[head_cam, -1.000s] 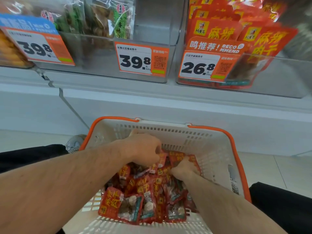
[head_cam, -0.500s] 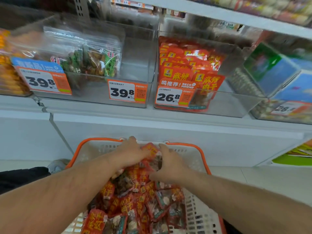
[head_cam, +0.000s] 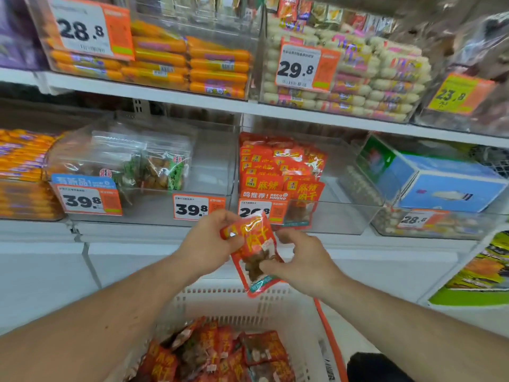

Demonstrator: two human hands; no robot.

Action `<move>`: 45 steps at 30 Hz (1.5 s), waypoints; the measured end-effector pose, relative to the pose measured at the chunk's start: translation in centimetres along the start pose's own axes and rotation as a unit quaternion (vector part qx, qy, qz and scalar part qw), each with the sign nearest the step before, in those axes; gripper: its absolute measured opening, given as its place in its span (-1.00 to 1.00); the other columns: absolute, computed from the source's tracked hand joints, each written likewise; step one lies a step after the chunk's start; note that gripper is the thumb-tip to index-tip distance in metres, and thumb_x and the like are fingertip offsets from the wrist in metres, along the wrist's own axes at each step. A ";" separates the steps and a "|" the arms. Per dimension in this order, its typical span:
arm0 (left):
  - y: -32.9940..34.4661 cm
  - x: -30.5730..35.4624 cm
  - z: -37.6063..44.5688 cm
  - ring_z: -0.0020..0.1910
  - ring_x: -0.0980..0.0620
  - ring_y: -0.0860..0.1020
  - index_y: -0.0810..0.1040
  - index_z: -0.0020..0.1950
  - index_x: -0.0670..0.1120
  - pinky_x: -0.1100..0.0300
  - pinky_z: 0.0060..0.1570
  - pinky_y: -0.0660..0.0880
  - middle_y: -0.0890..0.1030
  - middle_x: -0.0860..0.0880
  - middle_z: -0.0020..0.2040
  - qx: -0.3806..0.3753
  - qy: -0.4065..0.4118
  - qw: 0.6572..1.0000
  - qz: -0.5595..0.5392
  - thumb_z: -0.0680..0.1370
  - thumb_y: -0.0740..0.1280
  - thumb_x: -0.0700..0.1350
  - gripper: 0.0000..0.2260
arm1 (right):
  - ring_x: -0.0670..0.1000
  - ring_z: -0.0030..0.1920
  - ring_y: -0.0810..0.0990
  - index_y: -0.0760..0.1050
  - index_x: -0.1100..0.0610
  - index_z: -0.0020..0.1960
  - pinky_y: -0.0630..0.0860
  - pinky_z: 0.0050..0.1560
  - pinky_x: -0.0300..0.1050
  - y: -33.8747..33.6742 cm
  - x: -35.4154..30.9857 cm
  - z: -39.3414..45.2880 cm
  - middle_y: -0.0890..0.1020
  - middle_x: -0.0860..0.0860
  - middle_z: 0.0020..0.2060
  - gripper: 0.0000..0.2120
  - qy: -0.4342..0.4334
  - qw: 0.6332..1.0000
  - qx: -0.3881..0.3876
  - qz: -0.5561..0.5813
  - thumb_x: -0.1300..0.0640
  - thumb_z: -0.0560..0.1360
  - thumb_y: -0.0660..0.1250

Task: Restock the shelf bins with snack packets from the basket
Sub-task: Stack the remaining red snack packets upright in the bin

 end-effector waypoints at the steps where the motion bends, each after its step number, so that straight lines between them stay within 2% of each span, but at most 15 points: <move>1: 0.1 0.9 0.2 -0.24 0.20 0.57 0.47 0.04 0.04 0.42 -0.45 0.43 0.61 0.08 -0.06 -0.015 0.014 1.000 -0.006 0.55 0.38 -0.25 -0.79 | -0.14 0.12 0.54 0.51 -0.09 0.22 0.49 0.07 -0.21 -0.8 -0.2 0.1 0.58 -0.18 0.08 -0.49 -0.002 1.000 0.002 0.031 -0.08 0.31 0.54; 3: 0.4 2.5 0.6 -0.10 0.16 0.60 0.46 0.10 0.07 0.37 -0.35 0.50 0.59 0.12 0.01 -0.046 0.028 0.998 -0.020 0.57 0.37 -0.21 -0.78 | -0.20 -0.06 0.58 0.56 -0.11 0.04 0.48 -0.09 -0.30 -1.9 -0.4 0.3 0.62 -0.23 -0.10 -0.71 0.001 0.997 -0.004 0.083 0.04 0.36 0.54; 6: 1.3 4.2 1.5 0.02 0.11 0.60 0.45 0.07 0.13 0.19 -0.14 0.62 0.60 0.09 0.07 -0.057 0.056 0.996 -0.025 0.56 0.37 -0.18 -0.77 | -0.12 -0.10 0.67 0.65 -0.01 -0.01 0.59 0.00 -0.12 -2.9 0.1 0.9 0.70 -0.12 -0.16 -0.82 0.016 0.986 -0.020 0.164 0.16 0.41 0.51; 8: 2.0 5.3 2.1 0.00 0.11 0.61 0.45 0.12 0.13 0.23 -0.17 0.62 0.62 0.06 0.05 -0.053 0.078 0.995 -0.021 0.57 0.37 -0.15 -0.77 | -0.07 -0.05 0.69 0.66 0.04 0.00 0.60 0.02 -0.10 -3.5 0.6 1.2 0.73 -0.07 -0.11 -0.83 0.026 0.970 -0.037 0.237 0.24 0.45 0.48; 10: 2.6 6.4 3.0 0.00 0.14 0.60 0.44 0.18 0.11 0.35 -0.26 0.56 0.61 0.08 0.05 -0.047 0.095 0.994 -0.038 0.59 0.34 -0.08 -0.79 | -0.09 -0.06 0.68 0.66 0.06 0.01 0.59 -0.07 -0.21 -4.6 1.0 1.5 0.73 -0.05 -0.09 -0.84 0.025 0.960 -0.021 0.280 0.28 0.49 0.44; 13: 2.9 7.6 4.7 0.03 0.24 0.55 0.45 0.26 0.09 0.40 -0.12 0.49 0.58 0.18 0.05 0.034 0.146 0.989 -0.019 0.62 0.24 0.04 -0.78 | -0.18 -0.15 0.65 0.63 -0.01 -0.07 0.54 -0.13 -0.26 -7.2 1.6 2.3 0.71 -0.15 -0.21 -0.83 -0.016 0.962 0.099 0.255 0.25 0.49 0.44; 15: 2.6 7.7 6.1 0.13 0.17 0.53 0.46 0.33 0.02 0.20 0.15 0.48 0.57 0.12 0.15 0.111 0.181 0.977 0.030 0.62 0.25 0.04 -0.70 | -0.26 -0.27 0.60 0.59 -0.06 -0.15 0.47 -0.21 -0.37 -9.3 1.9 2.8 0.66 -0.24 -0.35 -0.81 -0.057 0.953 0.212 0.209 0.23 0.47 0.45; 17: 2.4 7.5 7.7 0.29 0.01 0.45 0.42 0.40 -0.05 0.04 0.32 0.38 0.51 0.00 0.31 0.147 0.200 0.958 0.141 0.57 0.30 0.09 -0.57 | -0.24 -0.30 0.60 0.56 -0.10 -0.16 0.46 -0.26 -0.44 -11.2 2.2 3.4 0.64 -0.23 -0.37 -0.81 -0.082 0.933 0.297 0.186 0.19 0.47 0.45; 20: 2.7 6.9 9.8 0.47 -0.08 0.23 0.32 0.47 -0.07 -0.03 0.45 0.20 0.34 -0.07 0.47 0.139 0.200 0.912 0.331 0.42 0.20 0.33 -0.27 | -0.12 -0.26 0.61 0.55 -0.11 -0.16 0.51 -0.20 -0.29 -13.0 3.4 5.5 0.64 -0.16 -0.33 -0.84 -0.076 0.916 0.359 0.165 0.13 0.48 0.46; 23: 2.9 5.7 11.3 0.54 -0.14 0.12 0.28 0.50 -0.07 -0.09 0.52 0.04 0.23 -0.12 0.54 0.145 0.173 0.903 0.366 0.35 0.04 0.46 -0.12 | -0.09 -0.19 0.61 0.57 -0.01 -0.12 0.49 -0.11 -0.18 -13.6 5.1 9.0 0.64 -0.14 -0.27 -0.94 -0.027 0.932 0.338 0.129 0.11 0.48 0.44; 25: 3.0 5.0 11.6 0.52 -0.16 0.16 0.30 0.50 -0.11 -0.10 0.50 0.11 0.26 -0.16 0.53 0.162 0.172 0.910 0.342 0.34 0.00 0.46 -0.09 | -0.03 -0.13 0.62 0.60 0.04 -0.09 0.53 -0.04 -0.10 -13.5 6.5 11.8 0.67 -0.05 -0.19 -0.97 0.020 0.944 0.302 0.135 0.12 0.48 0.44; 30: 3.4 4.2 11.9 0.51 -0.04 0.18 0.25 0.51 -0.08 -0.01 0.43 0.23 0.27 -0.06 0.52 0.183 0.177 0.917 0.308 0.43 0.25 0.33 -0.23 | 0.11 -0.09 0.67 0.59 0.11 -0.14 0.63 0.01 0.12 -12.3 9.0 19.4 0.69 0.11 -0.12 -0.92 0.128 0.941 0.236 0.206 0.18 0.42 0.48; 35: 3.5 4.0 12.1 0.48 -0.01 0.24 0.26 0.49 -0.07 0.02 0.39 0.29 0.35 -0.03 0.47 0.194 0.177 0.917 0.300 0.36 0.06 0.39 -0.19 | 0.11 -0.11 0.64 0.52 0.16 -0.04 0.59 -0.11 -0.01 -10.9 10.5 25.0 0.66 0.16 -0.05 -0.83 0.179 0.937 0.190 0.235 0.20 0.44 0.49; 40: 3.6 3.6 12.2 0.48 -0.01 0.24 0.25 0.49 -0.08 0.02 0.38 0.30 0.35 -0.04 0.47 0.205 0.172 0.917 0.295 0.42 0.15 0.30 -0.27 | 0.10 -0.03 0.66 0.53 0.16 0.10 0.62 -0.02 0.00 -9.5 11.9 27.9 0.67 0.13 0.01 -0.74 0.207 0.946 0.124 0.215 0.10 0.48 0.47; 45: 3.6 3.7 12.2 0.49 0.00 0.22 0.25 0.48 -0.08 0.06 0.40 0.26 0.35 -0.05 0.47 0.209 0.170 0.919 0.289 0.43 0.13 0.29 -0.28 | 0.10 -0.05 0.66 0.52 0.24 0.18 0.57 -0.24 -0.11 -9.4 11.2 29.2 0.66 0.17 0.04 -0.71 0.204 0.948 0.108 0.221 0.18 0.50 0.44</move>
Point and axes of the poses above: each hand's wrist, its own z-axis towards the middle knuckle, its own y-axis out of the palm, x = y × z, the point moved 2 cm from there along z, towards the middle knuckle
